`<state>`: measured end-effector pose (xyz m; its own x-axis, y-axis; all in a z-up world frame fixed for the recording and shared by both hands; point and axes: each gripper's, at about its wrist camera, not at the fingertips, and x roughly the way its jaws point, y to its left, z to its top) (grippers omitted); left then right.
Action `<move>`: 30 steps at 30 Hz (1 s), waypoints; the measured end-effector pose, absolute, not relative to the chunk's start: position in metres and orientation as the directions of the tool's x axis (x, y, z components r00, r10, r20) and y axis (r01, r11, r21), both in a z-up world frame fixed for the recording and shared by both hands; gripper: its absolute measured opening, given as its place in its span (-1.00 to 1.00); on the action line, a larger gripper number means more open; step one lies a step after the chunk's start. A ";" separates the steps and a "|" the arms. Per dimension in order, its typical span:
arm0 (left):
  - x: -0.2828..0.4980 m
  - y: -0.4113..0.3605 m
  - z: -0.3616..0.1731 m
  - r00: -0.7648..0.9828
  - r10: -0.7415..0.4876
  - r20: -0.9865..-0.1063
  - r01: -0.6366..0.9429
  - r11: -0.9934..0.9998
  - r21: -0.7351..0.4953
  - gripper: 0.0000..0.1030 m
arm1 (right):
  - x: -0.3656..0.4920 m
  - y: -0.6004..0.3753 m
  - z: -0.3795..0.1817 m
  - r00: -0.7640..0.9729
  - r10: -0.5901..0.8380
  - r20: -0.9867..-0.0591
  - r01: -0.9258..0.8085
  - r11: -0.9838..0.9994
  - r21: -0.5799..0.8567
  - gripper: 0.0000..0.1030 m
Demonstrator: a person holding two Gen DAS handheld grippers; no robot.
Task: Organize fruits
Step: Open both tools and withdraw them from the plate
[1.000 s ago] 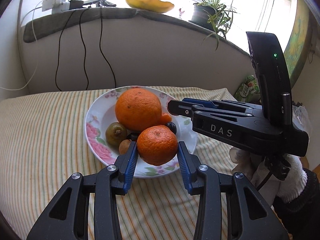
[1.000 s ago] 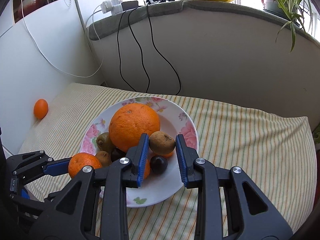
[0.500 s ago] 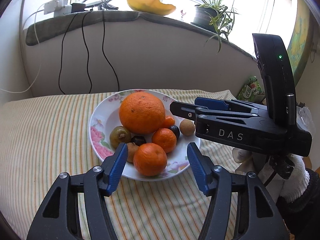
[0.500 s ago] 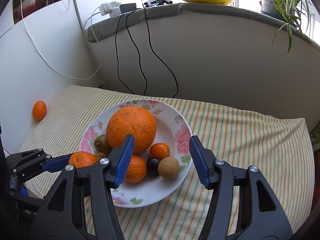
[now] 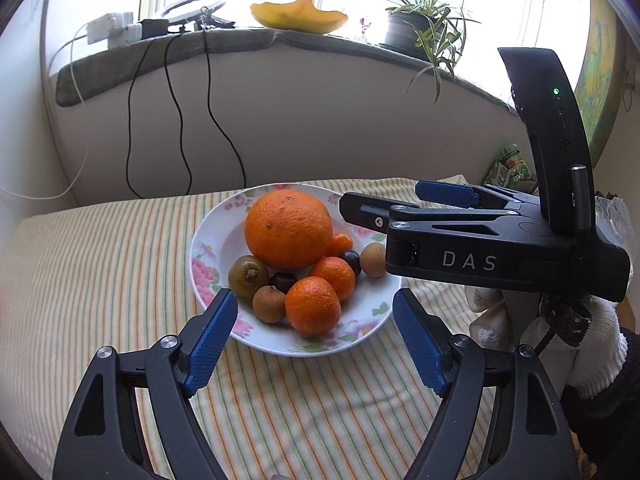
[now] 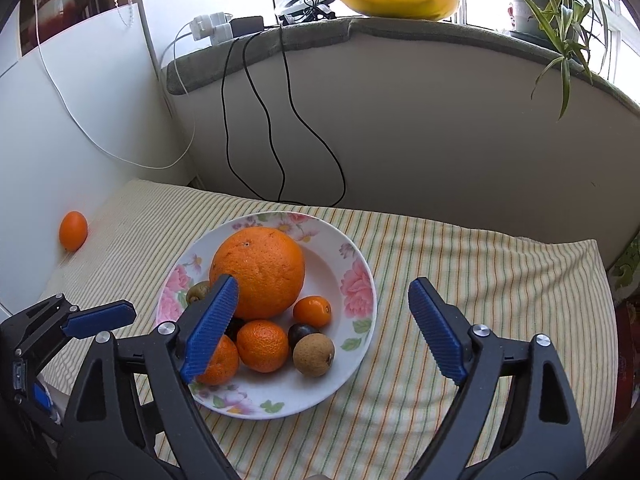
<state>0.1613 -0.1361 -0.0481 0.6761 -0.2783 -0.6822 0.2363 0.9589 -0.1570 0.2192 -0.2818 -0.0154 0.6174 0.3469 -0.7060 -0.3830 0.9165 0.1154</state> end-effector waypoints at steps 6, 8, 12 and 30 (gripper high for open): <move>0.155 -0.133 -0.044 0.687 -0.268 -0.676 0.224 0.962 -0.153 0.56 | 0.215 -0.279 -0.008 0.630 0.344 -0.696 -0.386 0.917 0.103 0.84; 0.154 -0.130 -0.041 0.692 -0.266 -0.671 0.222 0.963 -0.153 0.56 | 0.213 -0.277 -0.006 0.634 0.340 -0.694 -0.387 0.917 0.096 0.84; 0.149 -0.122 -0.037 0.700 -0.265 -0.663 0.214 0.964 -0.159 0.58 | 0.211 -0.271 0.000 0.638 0.343 -0.689 -0.391 0.916 0.093 0.85; 0.125 -0.067 -0.014 0.772 -0.199 -0.604 0.126 0.979 -0.161 0.58 | 0.202 -0.213 0.017 0.618 0.397 -0.678 -0.466 0.880 0.091 0.86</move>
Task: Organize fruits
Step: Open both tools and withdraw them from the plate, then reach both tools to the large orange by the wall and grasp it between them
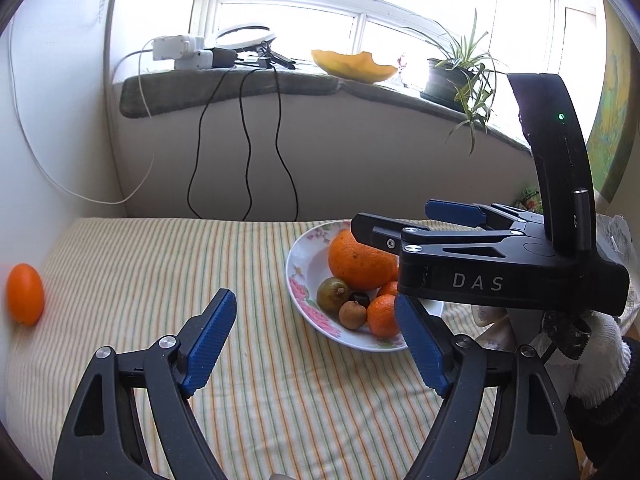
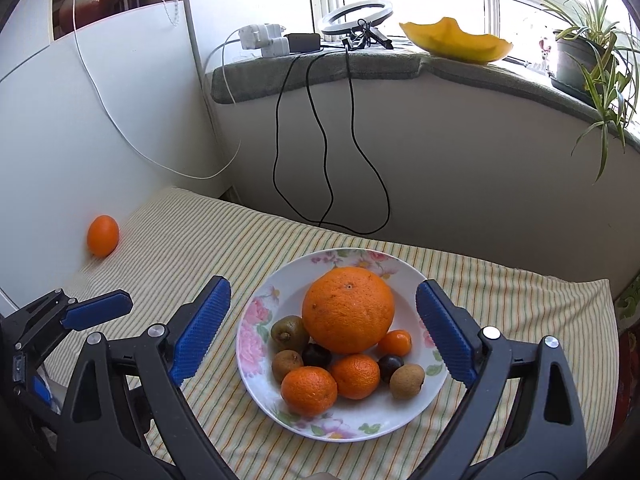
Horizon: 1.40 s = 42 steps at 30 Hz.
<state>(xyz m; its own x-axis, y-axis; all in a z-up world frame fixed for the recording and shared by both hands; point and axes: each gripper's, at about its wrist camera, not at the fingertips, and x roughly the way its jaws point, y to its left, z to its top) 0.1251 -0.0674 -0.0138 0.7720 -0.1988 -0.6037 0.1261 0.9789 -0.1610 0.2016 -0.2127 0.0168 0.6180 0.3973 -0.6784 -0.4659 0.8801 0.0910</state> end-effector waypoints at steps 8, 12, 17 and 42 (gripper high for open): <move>0.117 -0.029 -0.006 0.802 -0.157 -0.576 0.062 0.982 -0.181 0.58 | 0.201 -0.169 0.020 0.585 0.434 -0.685 -0.523 0.847 0.090 0.86; 0.114 -0.009 -0.005 0.814 -0.130 -0.566 0.026 0.982 -0.188 0.58 | 0.202 -0.145 0.022 0.563 0.464 -0.684 -0.548 0.829 0.112 0.86; 0.109 0.017 -0.007 0.825 -0.090 -0.558 -0.019 0.982 -0.187 0.58 | 0.203 -0.114 0.021 0.546 0.478 -0.688 -0.572 0.813 0.111 0.86; 0.086 0.178 -0.067 0.799 0.136 -0.585 -0.338 0.907 -0.251 0.58 | 0.244 0.054 -0.004 0.320 0.633 -0.705 -0.719 0.647 0.253 0.86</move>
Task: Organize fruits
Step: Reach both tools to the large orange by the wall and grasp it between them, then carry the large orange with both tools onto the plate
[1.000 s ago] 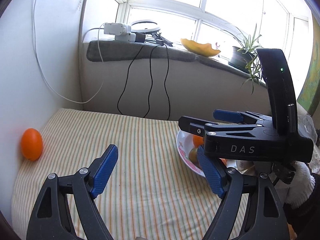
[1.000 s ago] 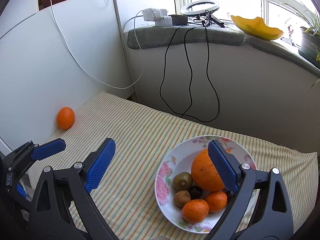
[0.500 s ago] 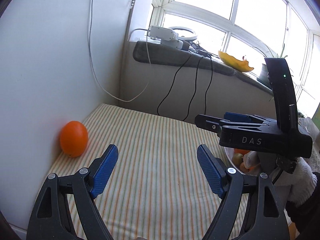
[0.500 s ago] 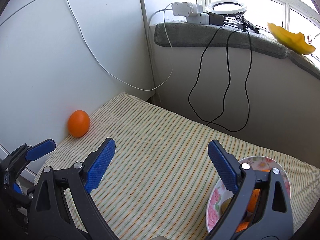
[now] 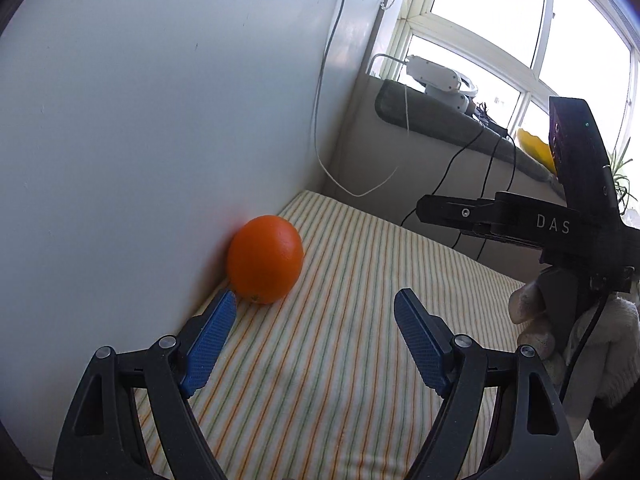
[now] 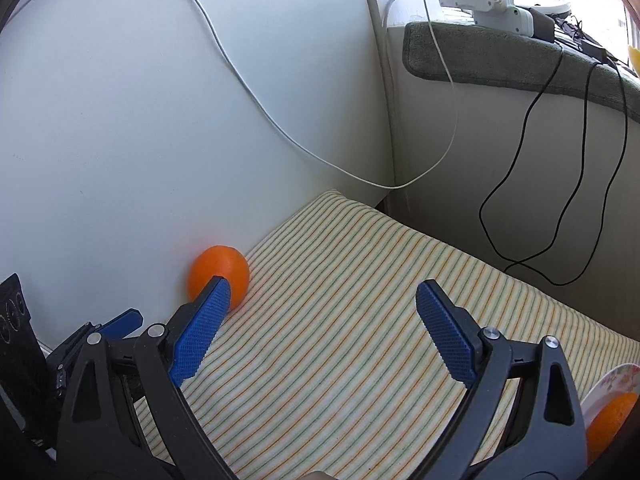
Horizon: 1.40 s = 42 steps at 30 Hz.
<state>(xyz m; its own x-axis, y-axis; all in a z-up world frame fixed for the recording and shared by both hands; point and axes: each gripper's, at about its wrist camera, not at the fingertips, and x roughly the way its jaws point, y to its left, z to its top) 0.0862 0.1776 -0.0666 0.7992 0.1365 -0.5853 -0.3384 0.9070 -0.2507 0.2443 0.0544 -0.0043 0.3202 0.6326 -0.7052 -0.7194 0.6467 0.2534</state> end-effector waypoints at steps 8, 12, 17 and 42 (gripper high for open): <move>0.099 0.189 -0.083 0.774 0.170 -0.610 -0.367 0.906 -0.213 0.54 | 0.246 0.122 -0.038 0.115 0.686 -0.718 -0.769 0.520 0.373 0.86; 0.107 0.192 -0.087 0.763 0.178 -0.622 -0.373 0.906 -0.199 0.44 | 0.250 0.141 -0.057 0.052 0.696 -0.716 -0.758 0.494 0.426 0.86; 0.119 0.194 -0.094 0.746 0.191 -0.638 -0.378 0.910 -0.170 0.37 | 0.261 0.155 -0.078 -0.047 0.735 -0.677 -0.699 0.460 0.547 0.66; 0.100 0.152 -0.092 0.756 0.190 -0.626 -0.332 0.936 -0.116 -0.02 | 0.236 0.106 -0.092 -0.114 0.806 -0.580 -0.571 0.425 0.703 0.25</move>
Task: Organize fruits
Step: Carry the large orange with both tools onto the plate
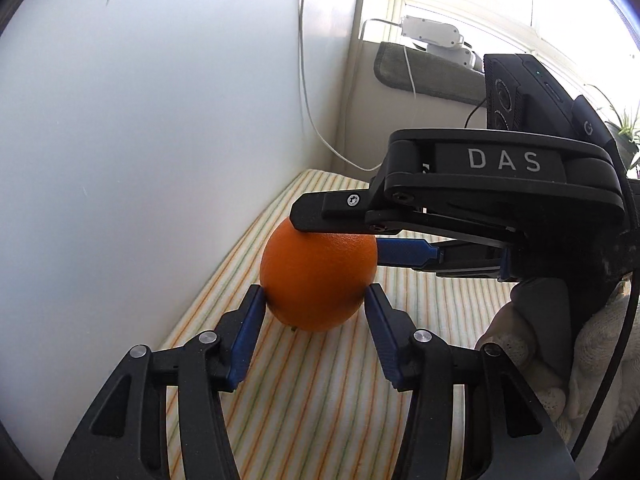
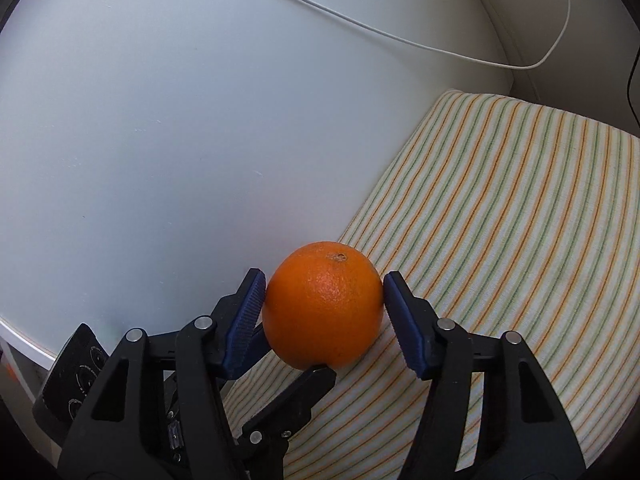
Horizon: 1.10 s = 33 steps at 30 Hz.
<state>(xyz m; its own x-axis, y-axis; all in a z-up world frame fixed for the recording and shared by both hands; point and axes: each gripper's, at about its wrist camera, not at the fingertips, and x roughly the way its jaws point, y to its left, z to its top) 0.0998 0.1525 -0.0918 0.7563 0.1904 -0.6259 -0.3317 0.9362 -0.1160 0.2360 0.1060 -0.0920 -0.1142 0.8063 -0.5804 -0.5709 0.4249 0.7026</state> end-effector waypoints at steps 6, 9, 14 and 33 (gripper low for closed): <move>0.092 0.104 -0.076 0.800 0.121 -0.587 -0.244 0.960 -0.134 -0.02 | 0.227 0.051 -0.073 -0.029 0.814 -0.580 -0.565 0.465 0.681 0.25; 0.092 0.076 -0.066 0.821 0.084 -0.564 -0.196 0.970 -0.141 -0.02 | 0.219 0.027 -0.061 0.027 0.810 -0.586 -0.570 0.494 0.657 0.25; 0.100 0.025 -0.055 0.843 0.004 -0.538 -0.100 0.984 -0.150 -0.02 | 0.217 -0.033 -0.030 0.120 0.801 -0.587 -0.549 0.546 0.633 0.25; 0.168 -0.079 -0.056 0.805 -0.228 -0.548 0.129 0.968 -0.214 -0.02 | 0.251 -0.206 -0.006 0.319 0.701 -0.638 -0.410 0.709 0.575 0.25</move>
